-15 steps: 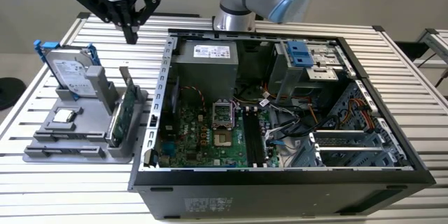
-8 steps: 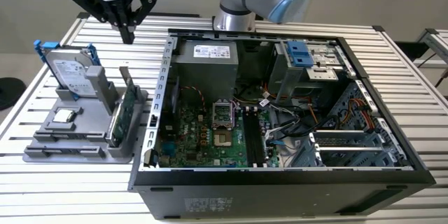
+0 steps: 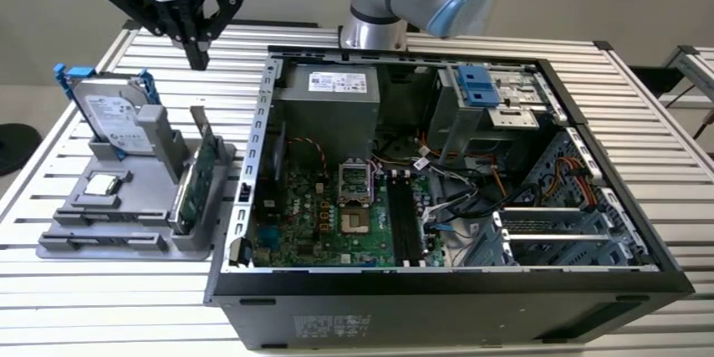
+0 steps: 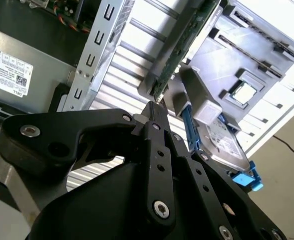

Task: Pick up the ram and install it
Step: 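Reach for the ram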

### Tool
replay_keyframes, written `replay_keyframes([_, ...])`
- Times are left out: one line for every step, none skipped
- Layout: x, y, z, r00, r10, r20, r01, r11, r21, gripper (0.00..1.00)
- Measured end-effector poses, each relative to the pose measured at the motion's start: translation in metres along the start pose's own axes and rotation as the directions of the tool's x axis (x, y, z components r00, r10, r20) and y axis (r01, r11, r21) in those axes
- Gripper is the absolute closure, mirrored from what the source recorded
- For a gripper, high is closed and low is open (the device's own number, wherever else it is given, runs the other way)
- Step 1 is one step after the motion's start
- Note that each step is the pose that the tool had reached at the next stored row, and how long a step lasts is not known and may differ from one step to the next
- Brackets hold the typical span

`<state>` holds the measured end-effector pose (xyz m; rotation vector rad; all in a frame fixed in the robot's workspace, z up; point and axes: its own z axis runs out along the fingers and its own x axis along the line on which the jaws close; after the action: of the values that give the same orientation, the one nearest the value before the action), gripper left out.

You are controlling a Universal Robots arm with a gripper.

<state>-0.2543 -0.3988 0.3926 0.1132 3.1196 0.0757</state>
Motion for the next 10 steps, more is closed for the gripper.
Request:
replay_keyframes([0.0006,0.0000,0.0000,1.0000,0.000,0.0000,0.000,1.0000,0.0001,1.00])
replay_keyframes([0.0011,-0.0001,0.0000,1.0000,0.000,0.0001,0.000,1.0000,-0.0001,1.00])
replay_keyframes([0.0016,-0.0001,0.0000,1.0000,0.000,0.0000,0.000,1.0000,0.0000,1.00])
replay_keyframes([0.0021,-0.0001,0.0000,1.0000,0.000,0.0000,0.000,1.0000,0.0000,1.00])
replay_keyframes([0.0025,-0.0002,0.0000,1.0000,0.000,0.0000,0.000,1.0000,0.0000,1.00])
replay_keyframes([0.0029,-0.0002,-0.0001,1.0000,0.000,-0.0001,0.000,1.0000,0.0000,1.00])
replay_keyframes([0.0033,-0.0002,0.0000,1.0000,0.000,-0.0001,0.000,1.0000,0.0000,1.00])
replay_keyframes([0.0038,-0.0003,-0.0001,1.0000,0.000,-0.0001,0.000,1.0000,0.0000,1.00])
replay_keyframes([0.0044,-0.0003,-0.0001,1.0000,0.000,-0.0002,0.000,1.0000,0.0001,1.00])
replay_keyframes([0.0053,-0.0004,-0.0001,1.0000,0.000,-0.0001,0.000,1.0000,0.0000,1.00])
